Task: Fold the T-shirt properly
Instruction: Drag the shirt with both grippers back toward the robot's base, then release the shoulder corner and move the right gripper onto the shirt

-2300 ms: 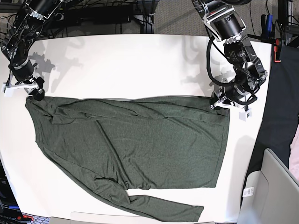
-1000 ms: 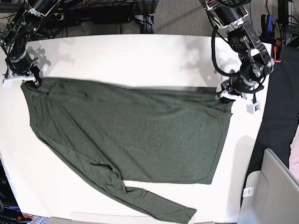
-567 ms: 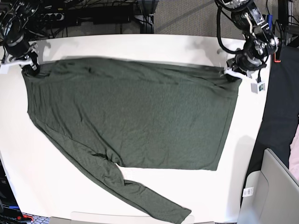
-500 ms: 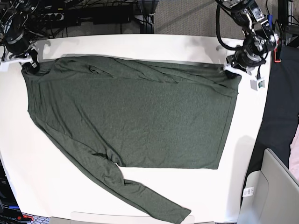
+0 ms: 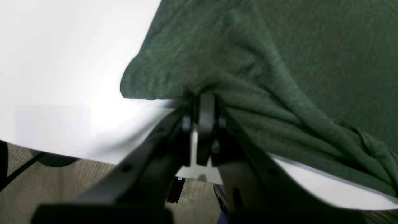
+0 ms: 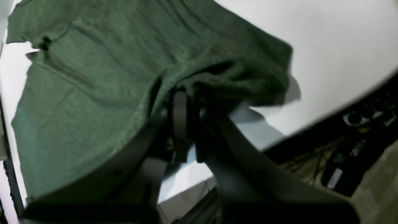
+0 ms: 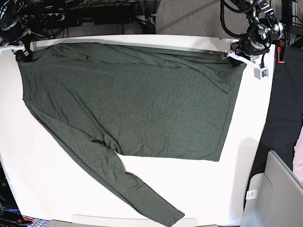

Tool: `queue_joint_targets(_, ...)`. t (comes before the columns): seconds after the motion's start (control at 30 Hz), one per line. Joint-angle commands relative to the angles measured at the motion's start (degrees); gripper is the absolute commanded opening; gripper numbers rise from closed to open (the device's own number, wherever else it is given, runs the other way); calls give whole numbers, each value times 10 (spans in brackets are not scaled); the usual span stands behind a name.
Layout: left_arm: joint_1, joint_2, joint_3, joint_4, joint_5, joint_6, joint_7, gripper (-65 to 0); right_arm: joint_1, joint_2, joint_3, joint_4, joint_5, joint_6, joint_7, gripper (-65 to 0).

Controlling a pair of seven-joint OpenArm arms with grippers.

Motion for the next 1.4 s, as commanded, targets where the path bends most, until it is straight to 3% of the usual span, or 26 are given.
queue_joint_targets(0.0,-1,-5,-2,9,1,-1,-8,-650,-2,9,4,9,8,0,14,-594)
queue_joint_targets(0.13,-1,-5,-2,9,1,-1,-9,-650,-7,8,9,9,12,-1,11,-412)
queue_joint_targets(0.2,-1,-5,-2,9,1,-1,-9,-650,-10,7,10,10,12,-1,-7,-371)
queue_joint_targets(0.43,0,-4,-2,9,1,-1,-10,-650,-32,4,5,66,12,1,-61,-385)
queue_joint_targets(0.6,-1,-3,1,9,1,-1,-10,-650,-42,-17,-34,161,12,86,-84,-384)
queue_joint_targets(0.67,-1,-2,2,9,1,-1,-10,-650,-42,-19,-67,174,12,101,-89,-384)
queue_joint_targets(0.93,-2,-2,2,9,1,-1,-10,-650,-44,-14,-184,174,6,105,-92,-383)
queue_joint_targets(1.37,-2,-2,2,9,1,-1,-11,-650,-11,118,-309,219,-33,106,-93,-383)
